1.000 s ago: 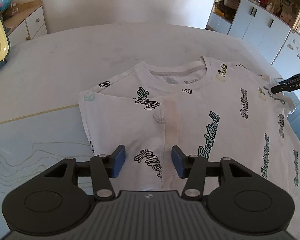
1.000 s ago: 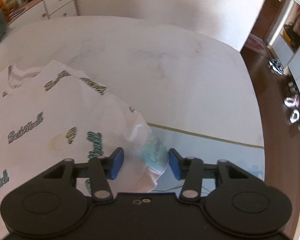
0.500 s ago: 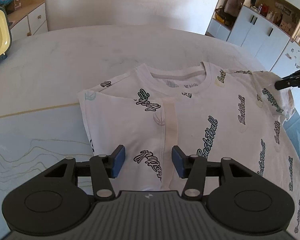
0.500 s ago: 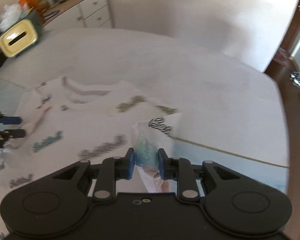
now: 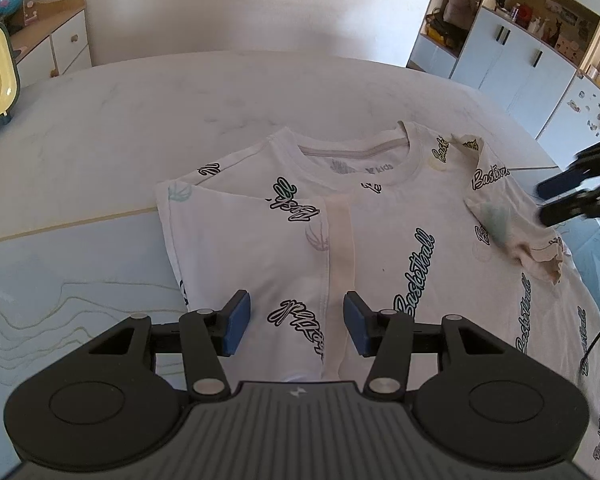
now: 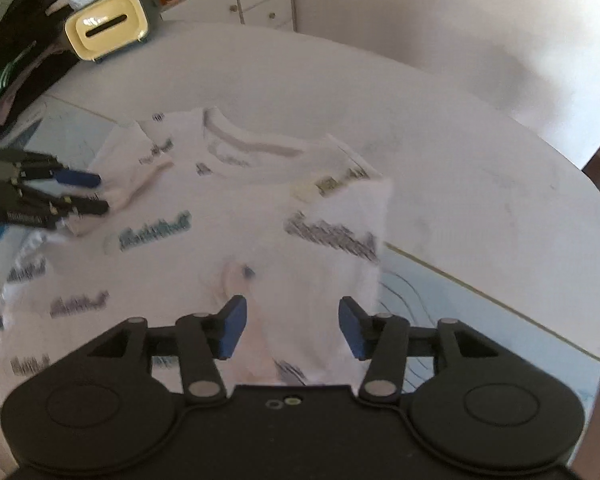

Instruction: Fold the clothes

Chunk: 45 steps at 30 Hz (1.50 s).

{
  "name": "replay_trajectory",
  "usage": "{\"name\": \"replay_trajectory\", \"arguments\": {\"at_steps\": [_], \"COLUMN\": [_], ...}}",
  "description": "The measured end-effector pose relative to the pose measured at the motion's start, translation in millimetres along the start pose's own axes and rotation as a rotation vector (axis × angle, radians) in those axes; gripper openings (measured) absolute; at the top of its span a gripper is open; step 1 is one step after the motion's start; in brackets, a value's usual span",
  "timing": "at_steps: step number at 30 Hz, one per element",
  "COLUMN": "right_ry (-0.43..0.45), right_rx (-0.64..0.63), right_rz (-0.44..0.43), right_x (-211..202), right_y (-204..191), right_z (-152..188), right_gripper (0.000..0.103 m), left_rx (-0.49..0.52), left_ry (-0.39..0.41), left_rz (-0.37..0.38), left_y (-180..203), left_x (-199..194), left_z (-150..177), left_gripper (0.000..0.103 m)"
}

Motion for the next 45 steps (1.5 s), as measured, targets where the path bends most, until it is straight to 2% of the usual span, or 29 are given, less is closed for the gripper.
{"name": "replay_trajectory", "arguments": {"at_steps": [5, 10, 11, 14, 18, 24, 27, 31, 37, 40, 45], "right_ry": [-0.056, -0.092, -0.092, -0.022, 0.052, 0.05, 0.045, 0.046, 0.138, 0.123, 0.093], "right_rx": [-0.005, -0.072, -0.092, -0.087, -0.066, -0.085, -0.103, -0.177, -0.096, -0.047, -0.034], "right_rz": [-0.066, -0.057, -0.075, -0.117, -0.065, -0.038, -0.076, -0.132, -0.029, 0.0, 0.031], "right_x": [17.9, 27.8, 23.3, 4.7, 6.9, 41.1, 52.6, 46.7, 14.8, 24.5, 60.7], "right_y": [-6.0, -28.2, -31.2, -32.3, -29.1, -38.0, -52.6, -68.0, -16.3, 6.4, 11.3], "right_z": [18.6, 34.1, 32.1, 15.1, -7.1, -22.8, -28.0, -26.0, -43.4, -51.5, -65.6], "right_gripper": [0.103, 0.103, 0.103, 0.103, 0.103, 0.103, 0.103, 0.103, 0.103, 0.103, 0.103], "left_rx": [-0.004, 0.021, 0.029, 0.04, 0.03, 0.03, 0.032, 0.03, 0.025, 0.019, 0.021], "left_ry": [0.001, -0.005, -0.006, -0.006, -0.002, -0.004, -0.005, -0.005, 0.003, 0.006, 0.004], "left_rz": [0.005, 0.002, -0.001, -0.006, -0.005, -0.01, -0.012, -0.014, -0.005, -0.002, -0.008], "left_y": [-0.4, 5.0, 6.2, 7.7, 6.7, 7.5, 7.7, 7.6, 5.0, 3.9, 4.8], "left_x": [0.4, 2.2, 2.5, 2.8, 2.6, 3.4, 3.4, 2.9, 2.0, 1.8, 2.1], "left_z": [-0.2, -0.6, -0.5, -0.4, -0.3, -0.5, -0.8, -0.9, 1.0, 1.4, 1.0], "left_gripper": [0.052, 0.06, 0.061, 0.062, 0.062, 0.062, 0.062, 0.062, 0.062, 0.062, 0.062]}}
Point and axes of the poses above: each gripper's, at about its wrist camera, not at the fingertips, and x roughly the way its jaws point, y to its right, z to its underside, the point moved 3 cm from there along x, roughly the way its jaws point, and after that the axes turned 6 degrees about x, right-handed, at the moved point
